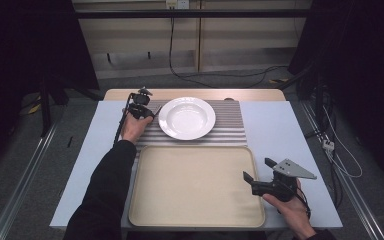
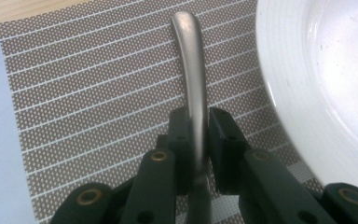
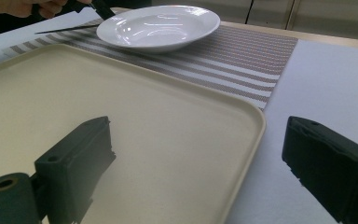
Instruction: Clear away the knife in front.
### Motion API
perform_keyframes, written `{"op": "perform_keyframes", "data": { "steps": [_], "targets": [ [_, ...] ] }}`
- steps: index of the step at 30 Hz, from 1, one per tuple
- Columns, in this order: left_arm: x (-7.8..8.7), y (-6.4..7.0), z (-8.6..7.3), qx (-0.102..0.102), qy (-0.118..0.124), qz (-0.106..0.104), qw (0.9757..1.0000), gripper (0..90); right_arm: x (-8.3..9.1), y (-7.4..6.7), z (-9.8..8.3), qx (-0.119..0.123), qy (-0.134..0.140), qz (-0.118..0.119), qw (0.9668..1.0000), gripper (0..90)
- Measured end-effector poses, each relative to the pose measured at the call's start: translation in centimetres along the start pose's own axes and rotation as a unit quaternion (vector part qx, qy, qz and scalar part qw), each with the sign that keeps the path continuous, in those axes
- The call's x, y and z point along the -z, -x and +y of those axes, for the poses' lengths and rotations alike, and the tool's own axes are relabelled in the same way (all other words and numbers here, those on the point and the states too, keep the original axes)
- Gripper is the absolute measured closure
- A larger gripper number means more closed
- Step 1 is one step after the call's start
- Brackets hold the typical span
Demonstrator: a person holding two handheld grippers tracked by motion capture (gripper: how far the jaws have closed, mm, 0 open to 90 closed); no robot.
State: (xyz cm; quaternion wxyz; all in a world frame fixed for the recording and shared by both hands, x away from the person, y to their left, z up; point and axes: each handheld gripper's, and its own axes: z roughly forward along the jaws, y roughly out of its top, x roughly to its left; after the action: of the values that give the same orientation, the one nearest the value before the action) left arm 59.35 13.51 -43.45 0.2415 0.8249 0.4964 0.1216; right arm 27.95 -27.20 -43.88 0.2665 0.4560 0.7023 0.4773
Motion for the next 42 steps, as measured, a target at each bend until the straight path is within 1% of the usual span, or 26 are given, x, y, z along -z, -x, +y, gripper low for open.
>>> {"op": "perform_keyframes", "data": {
  "steps": [1, 2, 4, 6, 7, 8, 9, 10, 12, 15, 16, 17, 26, 27, 33, 35, 39, 40, 42],
  "targets": [
    [0.1, -0.2, -0.1, 0.002, -0.002, 0.000, 1.0000, 80.2, 0.0, 0.0, 0.0, 0.000, 0.000, 0.000, 1.0000, 8.1],
    [0.2, -0.2, -0.2, 0.008, 0.001, 0.001, 1.0000, 80.1, 0.0, 0.0, 0.0, 0.000, 0.000, 0.000, 1.0000, 8.1],
    [0.3, -0.4, -0.3, 0.006, 0.000, -0.002, 1.0000, 80.2, 0.0, 0.0, 0.0, 0.000, 0.000, 0.000, 1.0000, 8.1],
    [0.4, -0.4, -0.4, 0.007, 0.004, 0.001, 1.0000, 80.2, -0.1, 0.0, 0.0, -0.001, 0.000, 0.000, 1.0000, 8.1],
    [0.5, -0.5, -0.4, 0.003, 0.003, 0.001, 1.0000, 80.2, -0.1, 0.0, 0.0, -0.001, 0.000, -0.001, 1.0000, 8.1],
    [0.6, -0.5, -0.5, 0.010, 0.004, -0.001, 0.9999, 80.1, -0.1, 0.0, 0.0, -0.002, 0.000, -0.001, 1.0000, 8.0],
    [0.7, -0.6, -0.6, 0.008, 0.003, -0.003, 1.0000, 80.1, -0.1, 0.0, 0.0, -0.001, 0.000, -0.001, 1.0000, 8.0],
    [0.8, -0.6, -0.7, 0.004, 0.006, 0.000, 1.0000, 80.1, -0.1, 0.0, 0.0, -0.001, 0.000, -0.001, 1.0000, 8.0],
    [1.0, -0.5, -0.7, 0.000, 0.007, 0.000, 1.0000, 80.2, -0.1, 0.0, 0.0, -0.001, 0.000, 0.000, 1.0000, 8.0],
    [1.3, -0.5, -0.7, 0.003, 0.009, -0.003, 1.0000, 80.1, -0.1, -0.1, 0.0, -0.001, -0.001, 0.000, 1.0000, 8.0],
    [1.3, -0.4, -0.7, 0.000, 0.012, -0.002, 0.9999, 80.2, -0.1, -0.1, 0.0, 0.000, -0.001, -0.001, 1.0000, 8.0],
    [1.6, -0.4, -0.7, -0.005, 0.011, -0.003, 0.9999, 80.1, -0.1, -0.1, 0.0, 0.000, -0.001, -0.001, 1.0000, 8.1],
    [2.3, -0.1, -0.8, -0.016, 0.018, -0.002, 0.9997, 80.1, -0.2, 0.0, 0.0, 0.003, -0.002, 0.000, 1.0000, 8.0],
    [2.4, 0.0, -0.9, -0.014, 0.022, -0.002, 0.9997, 80.1, -0.2, 0.0, 0.0, 0.003, -0.002, 0.000, 1.0000, 8.0],
    [2.9, -0.2, -1.4, -0.011, 0.024, -0.006, 0.9996, 80.2, -0.2, -0.1, 0.0, 0.003, -0.002, 0.000, 1.0000, 8.0],
    [3.1, -0.2, -1.6, -0.015, 0.023, -0.005, 0.9996, 80.1, -0.2, -0.1, 0.0, 0.003, -0.002, 0.000, 1.0000, 8.0],
    [3.3, -0.1, -1.9, -0.016, 0.027, -0.006, 0.9995, 80.1, -0.2, -0.1, 0.0, 0.003, -0.002, 0.001, 1.0000, 8.0],
    [3.4, -0.1, -2.1, -0.012, 0.031, -0.007, 0.9994, 80.1, -0.2, -0.1, 0.0, 0.004, -0.002, 0.001, 1.0000, 8.0],
    [3.6, -0.1, -2.3, -0.010, 0.032, -0.009, 0.9994, 80.1, -0.2, -0.1, 0.0, 0.004, -0.003, 0.001, 1.0000, 8.0]
  ]
}}
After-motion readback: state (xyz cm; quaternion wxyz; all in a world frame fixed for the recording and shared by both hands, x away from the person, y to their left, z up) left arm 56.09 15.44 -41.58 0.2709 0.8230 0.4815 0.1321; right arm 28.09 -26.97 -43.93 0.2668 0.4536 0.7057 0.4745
